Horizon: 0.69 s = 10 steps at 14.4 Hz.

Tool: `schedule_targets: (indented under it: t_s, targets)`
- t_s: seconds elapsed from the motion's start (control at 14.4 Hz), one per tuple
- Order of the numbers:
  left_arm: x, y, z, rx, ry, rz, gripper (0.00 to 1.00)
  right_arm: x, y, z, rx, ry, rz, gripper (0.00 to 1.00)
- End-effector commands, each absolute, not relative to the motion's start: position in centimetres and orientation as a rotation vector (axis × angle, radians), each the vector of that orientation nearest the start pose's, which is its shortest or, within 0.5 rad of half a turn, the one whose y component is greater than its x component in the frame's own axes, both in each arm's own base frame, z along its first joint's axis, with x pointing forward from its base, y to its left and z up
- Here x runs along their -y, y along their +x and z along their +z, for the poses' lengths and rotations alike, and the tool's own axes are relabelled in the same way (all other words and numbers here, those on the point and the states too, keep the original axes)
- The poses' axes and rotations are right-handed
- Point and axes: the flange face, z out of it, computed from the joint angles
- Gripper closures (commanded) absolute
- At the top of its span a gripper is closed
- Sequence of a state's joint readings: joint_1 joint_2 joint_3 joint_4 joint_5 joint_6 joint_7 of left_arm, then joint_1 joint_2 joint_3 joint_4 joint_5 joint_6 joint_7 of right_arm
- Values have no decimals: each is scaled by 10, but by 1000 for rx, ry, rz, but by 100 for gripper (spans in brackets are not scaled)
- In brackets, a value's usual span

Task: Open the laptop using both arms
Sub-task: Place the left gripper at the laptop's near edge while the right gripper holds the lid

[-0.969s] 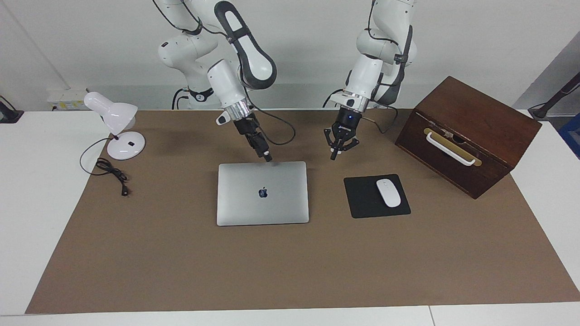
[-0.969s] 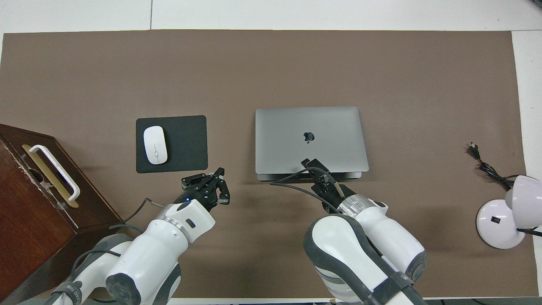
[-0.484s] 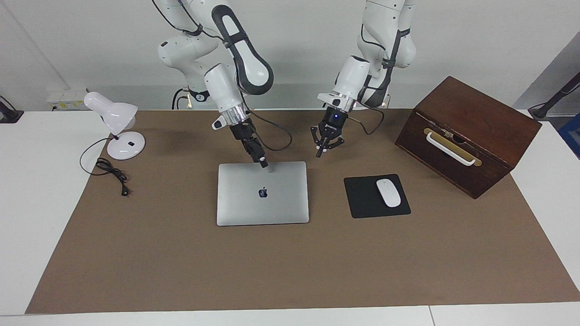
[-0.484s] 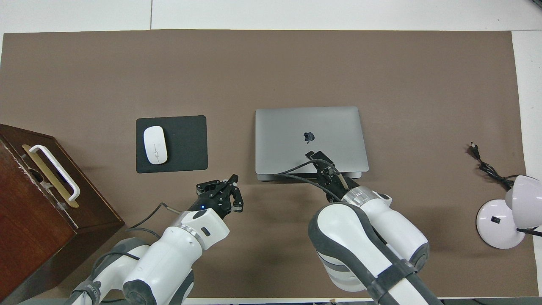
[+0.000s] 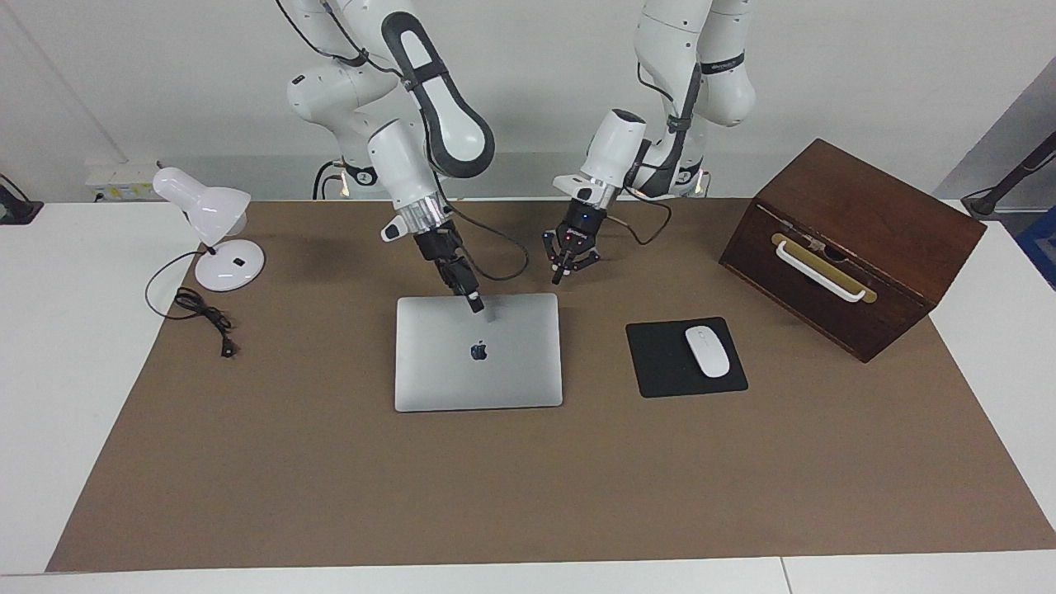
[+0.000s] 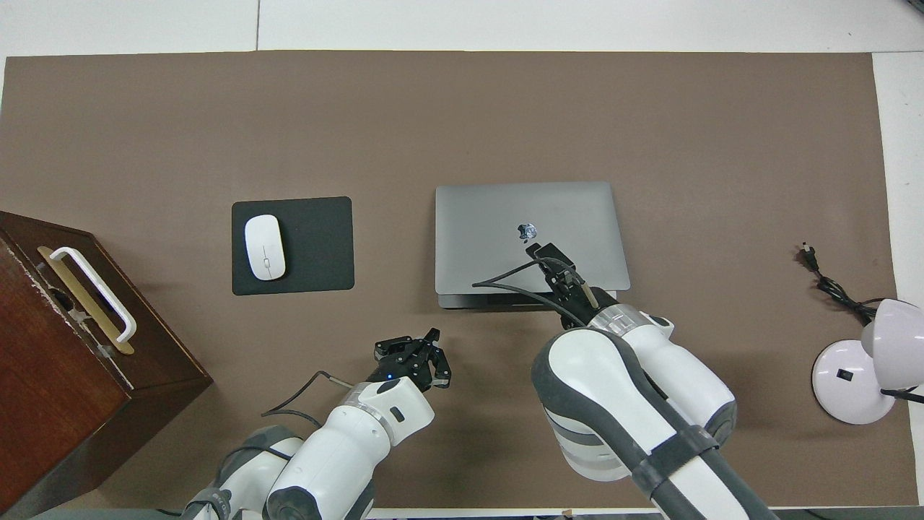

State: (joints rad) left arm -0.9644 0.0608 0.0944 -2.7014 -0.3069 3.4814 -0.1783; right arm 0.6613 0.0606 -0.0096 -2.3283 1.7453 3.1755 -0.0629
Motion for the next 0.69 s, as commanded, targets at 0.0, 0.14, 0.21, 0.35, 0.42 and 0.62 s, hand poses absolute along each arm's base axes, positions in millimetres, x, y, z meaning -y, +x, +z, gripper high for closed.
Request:
schedule_targets:
  t_s: [0.0,0.14,0.21,0.35,0.42,0.62]
  targets:
    - [337,332,286,-568,-3265,-1102,100,-220,448,334,-1188,-2112,-421,0]
    - [343,340,282,-561,-3261,-1106,100,-220,448,334,-1188,-2112,-421,0]
    - [343,343,282,-553,-3260,-1112,100,-220,448,334,-1188,-2112,-421,0]
    - [343,349,283,-535,-3260,-1121,100,-220,448,333,-1188,-2113,-419,0]
    - [346,354,286,-527,-3261,-1138,100,-220,448,333,-1189,-2114,-418,0]
    - [349,362,283,-517,-3256,-1145,100,-221,451,333,-1186,-2110,-415,0]
